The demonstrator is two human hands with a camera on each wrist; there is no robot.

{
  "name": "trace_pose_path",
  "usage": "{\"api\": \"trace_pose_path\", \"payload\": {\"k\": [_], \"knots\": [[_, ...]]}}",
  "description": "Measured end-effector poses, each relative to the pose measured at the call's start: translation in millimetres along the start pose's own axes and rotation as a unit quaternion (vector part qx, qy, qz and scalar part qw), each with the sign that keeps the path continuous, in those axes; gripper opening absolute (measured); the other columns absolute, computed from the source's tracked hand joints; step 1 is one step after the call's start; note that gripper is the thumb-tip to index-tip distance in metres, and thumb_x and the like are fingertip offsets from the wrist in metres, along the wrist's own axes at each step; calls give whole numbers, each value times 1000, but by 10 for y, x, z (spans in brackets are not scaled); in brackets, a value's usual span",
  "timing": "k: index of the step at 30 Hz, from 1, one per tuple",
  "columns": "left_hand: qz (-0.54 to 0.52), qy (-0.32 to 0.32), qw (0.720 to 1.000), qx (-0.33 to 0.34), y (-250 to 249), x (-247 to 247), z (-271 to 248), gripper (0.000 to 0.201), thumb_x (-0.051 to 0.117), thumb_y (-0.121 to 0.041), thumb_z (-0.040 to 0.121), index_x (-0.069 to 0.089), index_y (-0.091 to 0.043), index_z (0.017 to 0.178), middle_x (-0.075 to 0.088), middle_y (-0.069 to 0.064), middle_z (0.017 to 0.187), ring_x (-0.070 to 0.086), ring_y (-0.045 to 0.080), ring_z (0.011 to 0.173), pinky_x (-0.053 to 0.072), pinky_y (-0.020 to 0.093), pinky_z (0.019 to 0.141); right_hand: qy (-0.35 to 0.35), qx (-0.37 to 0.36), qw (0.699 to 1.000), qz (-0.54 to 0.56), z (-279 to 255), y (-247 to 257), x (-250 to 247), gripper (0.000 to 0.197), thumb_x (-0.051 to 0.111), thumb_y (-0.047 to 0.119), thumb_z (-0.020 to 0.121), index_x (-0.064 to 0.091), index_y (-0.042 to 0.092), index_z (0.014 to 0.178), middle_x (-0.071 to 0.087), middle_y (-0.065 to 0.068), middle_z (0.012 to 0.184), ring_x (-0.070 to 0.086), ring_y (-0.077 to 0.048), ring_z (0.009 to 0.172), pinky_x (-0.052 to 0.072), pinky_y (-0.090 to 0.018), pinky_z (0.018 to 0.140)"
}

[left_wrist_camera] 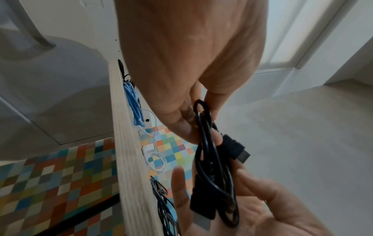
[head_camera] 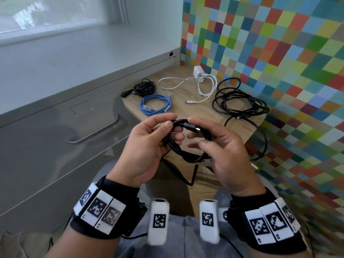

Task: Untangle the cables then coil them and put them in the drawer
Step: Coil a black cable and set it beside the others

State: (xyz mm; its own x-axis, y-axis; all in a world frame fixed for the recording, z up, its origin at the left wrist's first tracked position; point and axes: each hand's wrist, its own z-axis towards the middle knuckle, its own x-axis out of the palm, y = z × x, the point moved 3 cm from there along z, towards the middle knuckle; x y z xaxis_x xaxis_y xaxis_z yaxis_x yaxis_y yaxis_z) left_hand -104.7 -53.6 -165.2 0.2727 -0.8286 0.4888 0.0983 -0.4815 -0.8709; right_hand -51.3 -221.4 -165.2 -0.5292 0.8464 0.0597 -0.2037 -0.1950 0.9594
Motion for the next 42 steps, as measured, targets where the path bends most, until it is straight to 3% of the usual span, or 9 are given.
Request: {"api": "trace_pose_path", "payload": {"k": [3, 5, 7, 11, 15, 18, 26, 34, 42], "knots": [[30, 6, 1000, 9, -13, 23, -11, 22, 55, -6, 99, 67, -4, 118, 70, 12, 87, 65, 19, 70, 56, 30, 74, -22, -99, 985, -136, 15, 51, 36, 33, 70, -4, 93, 74, 15, 119, 72, 0, 120, 67, -21, 118, 53, -31, 102], [69, 20, 997, 21, -20, 58, -33, 23, 55, -10, 98, 69, -8, 116, 67, 9, 86, 61, 20, 69, 50, 39, 80, -61, -103, 983, -138, 31, 47, 20, 25, 70, 3, 95, 75, 19, 113, 75, 6, 108, 71, -16, 108, 54, -25, 93], [125, 35, 991, 40, -23, 101, -51, 23, 50, -8, 103, 70, -11, 114, 62, 7, 84, 57, 18, 64, 47, 46, 83, -92, -76, 986, -120, 40, 41, -6, 19, 67, 8, 99, 75, 22, 108, 77, 4, 98, 75, -18, 92, 59, -29, 82], [246, 47, 965, 81, -37, 120, -25, 26, 48, -6, 107, 71, -12, 117, 58, 5, 81, 49, 14, 57, 59, 37, 76, -108, -9, 992, -65, 21, 41, -11, 15, 58, 10, 105, 71, 16, 100, 76, -5, 90, 76, -26, 71, 62, -36, 68], [315, 49, 945, 73, -64, 35, -12, 24, 65, -17, 99, 70, -24, 122, 75, 1, 90, 65, 16, 73, 60, 37, 73, -129, 36, 991, -26, 41, -7, -37, 14, 59, 10, 105, 71, 15, 100, 76, -8, 90, 75, -31, 70, 62, -37, 66], [377, 1, 923, 76, -39, -86, 50, 18, 73, -22, 94, 76, -32, 109, 74, 2, 86, 60, 17, 69, 52, 41, 64, -137, 39, 990, -20, 57, -72, -29, 15, 61, 7, 103, 73, 16, 100, 77, -9, 92, 77, -32, 76, 64, -45, 71], [221, -156, 962, 41, -9, -349, 301, 12, 62, -14, 101, 72, -9, 106, 59, 6, 67, 46, 15, 43, 41, 24, 42, -134, 72, 987, -45, 61, -198, -18, 32, 64, 5, 100, 68, 22, 127, 74, 3, 123, 70, -10, 117, 57, -40, 103], [71, -186, 980, 14, 41, -438, 567, 12, 57, -13, 104, 64, -8, 112, 58, 10, 94, 54, 13, 52, 50, 25, 48, -130, 83, 986, -57, 58, -202, -23, 33, 66, 7, 99, 67, 23, 128, 72, 7, 127, 67, -5, 120, 55, -34, 105], [71, -197, 976, 53, -193, -375, 951, 15, 54, -9, 105, 59, -5, 118, 60, 16, 102, 59, 16, 55, 56, 30, 55, -124, 75, 986, -83, 64, -201, -35, 31, 66, 9, 99, 68, 20, 128, 72, 9, 122, 67, -1, 115, 55, -23, 99]]}}
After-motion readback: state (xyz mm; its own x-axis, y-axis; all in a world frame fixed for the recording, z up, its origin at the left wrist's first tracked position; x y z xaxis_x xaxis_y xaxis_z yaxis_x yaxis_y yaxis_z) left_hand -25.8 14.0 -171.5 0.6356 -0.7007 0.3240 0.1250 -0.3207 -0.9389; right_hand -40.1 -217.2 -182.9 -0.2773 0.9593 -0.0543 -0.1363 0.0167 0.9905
